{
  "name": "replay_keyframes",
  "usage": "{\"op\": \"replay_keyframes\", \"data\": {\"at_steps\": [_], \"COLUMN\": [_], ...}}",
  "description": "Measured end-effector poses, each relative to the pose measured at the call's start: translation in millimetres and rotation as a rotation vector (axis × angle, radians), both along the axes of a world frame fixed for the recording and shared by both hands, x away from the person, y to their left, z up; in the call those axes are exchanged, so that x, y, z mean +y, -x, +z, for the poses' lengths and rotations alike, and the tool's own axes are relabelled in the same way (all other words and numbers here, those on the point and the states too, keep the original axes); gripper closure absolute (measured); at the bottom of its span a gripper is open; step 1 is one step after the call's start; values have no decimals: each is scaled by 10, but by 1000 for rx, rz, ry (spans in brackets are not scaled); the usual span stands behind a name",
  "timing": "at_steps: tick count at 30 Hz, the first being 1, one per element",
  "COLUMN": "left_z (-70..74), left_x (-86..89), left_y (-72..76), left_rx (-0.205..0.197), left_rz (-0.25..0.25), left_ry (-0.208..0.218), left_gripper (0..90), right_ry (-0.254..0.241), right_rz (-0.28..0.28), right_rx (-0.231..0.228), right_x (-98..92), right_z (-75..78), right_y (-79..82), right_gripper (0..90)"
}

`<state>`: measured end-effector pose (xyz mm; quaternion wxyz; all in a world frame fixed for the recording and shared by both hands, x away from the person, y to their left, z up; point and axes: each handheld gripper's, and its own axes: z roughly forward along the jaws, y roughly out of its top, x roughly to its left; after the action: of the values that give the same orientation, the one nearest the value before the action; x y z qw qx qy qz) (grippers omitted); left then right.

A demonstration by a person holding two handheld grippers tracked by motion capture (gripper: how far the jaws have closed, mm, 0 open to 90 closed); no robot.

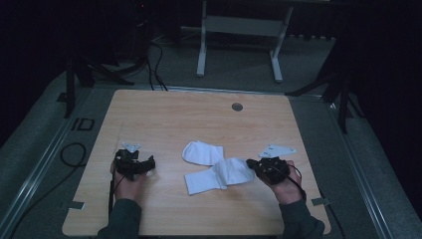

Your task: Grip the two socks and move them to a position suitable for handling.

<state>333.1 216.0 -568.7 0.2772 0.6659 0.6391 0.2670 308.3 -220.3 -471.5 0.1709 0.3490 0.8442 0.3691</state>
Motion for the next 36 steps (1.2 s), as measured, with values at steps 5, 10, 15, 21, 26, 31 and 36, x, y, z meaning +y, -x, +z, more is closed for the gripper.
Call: {"op": "replay_keyframes", "data": {"at_steps": [5, 10, 15, 21, 26, 31, 36], "left_z": [1, 1, 1, 1, 1, 1, 1], "left_x": [2, 1, 1, 1, 2, 2, 2], "left_y": [1, 1, 1, 1, 1, 1, 1], "left_rx": [2, 2, 2, 2, 2, 2, 2], "left_rz": [-1, -1, -1, -1, -2, -2, -2], "left_ry": [-2, -2, -2, -2, -2, -2, -2], "left_gripper": [137, 136, 137, 136, 137, 137, 137], "right_ry": [34, 46, 83, 106, 129, 138, 140], "right_rz": [-51, -69, -82, -94, -108, -120, -93], "right_rx": [20, 43, 63, 87, 96, 75, 78], "right_x": [-112, -188, -225, -239, -258, -270, -227], "right_z": [-116, -198, -297, -410, -473, -476, -487], "right_y": [-92, -114, -119, -147, -183, -175, -140], "right_gripper": [881, 879, 876, 876, 869, 772, 789]}}
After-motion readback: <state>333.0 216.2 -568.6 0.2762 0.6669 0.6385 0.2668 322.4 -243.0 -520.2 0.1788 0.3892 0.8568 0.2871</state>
